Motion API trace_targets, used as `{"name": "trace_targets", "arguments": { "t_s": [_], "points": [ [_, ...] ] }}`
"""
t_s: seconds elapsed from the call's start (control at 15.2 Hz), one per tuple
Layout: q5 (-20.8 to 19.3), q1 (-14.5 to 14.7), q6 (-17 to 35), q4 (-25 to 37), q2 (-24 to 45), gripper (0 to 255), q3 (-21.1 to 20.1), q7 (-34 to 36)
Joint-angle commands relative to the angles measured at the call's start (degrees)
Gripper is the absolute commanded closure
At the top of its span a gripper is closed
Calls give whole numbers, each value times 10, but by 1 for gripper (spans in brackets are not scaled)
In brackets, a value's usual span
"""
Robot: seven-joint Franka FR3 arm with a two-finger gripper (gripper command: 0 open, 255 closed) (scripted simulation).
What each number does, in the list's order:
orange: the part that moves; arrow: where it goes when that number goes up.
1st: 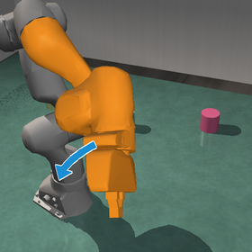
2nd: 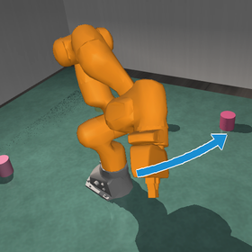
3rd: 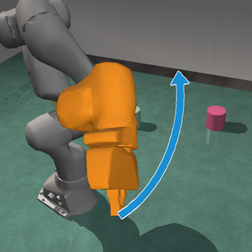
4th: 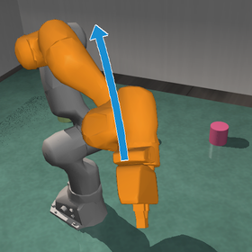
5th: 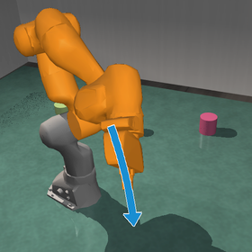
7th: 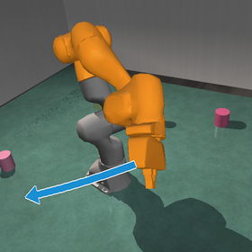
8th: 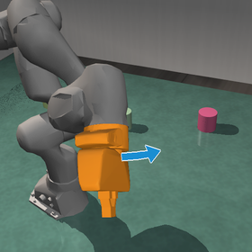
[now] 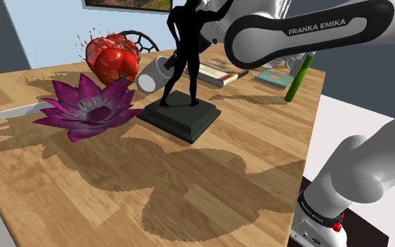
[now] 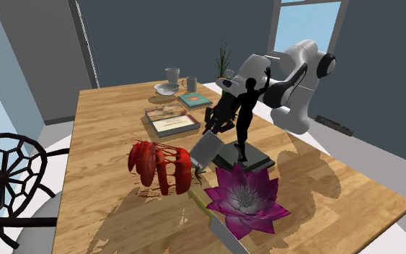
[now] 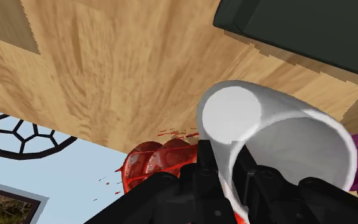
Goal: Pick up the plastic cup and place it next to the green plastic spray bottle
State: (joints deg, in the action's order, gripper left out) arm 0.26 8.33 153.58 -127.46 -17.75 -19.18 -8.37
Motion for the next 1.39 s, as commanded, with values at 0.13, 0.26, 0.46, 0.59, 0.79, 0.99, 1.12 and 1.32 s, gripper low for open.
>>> {"name": "trace_targets", "arguments": {
  "t_s": [0.13, 0.26, 0.46, 0.59, 0.79, 0.99, 1.12, 1.32],
  "points": [
    [3, 2, -31, 28, -2, 255, 2, -4],
    [4, 2, -47, 42, -4, 255, 4, -6],
    [6, 3, -70, 64, -5, 255, 6, -8],
    [6, 3, -85, 79, -5, 255, 7, -10],
    [7, 2, -108, 103, -5, 255, 8, -11],
    [7, 2, -131, 127, -3, 255, 9, -13],
    [6, 2, -147, 144, -1, 255, 10, -13],
    [6, 1, -170, 171, 2, 255, 10, -14]
  ]
}}
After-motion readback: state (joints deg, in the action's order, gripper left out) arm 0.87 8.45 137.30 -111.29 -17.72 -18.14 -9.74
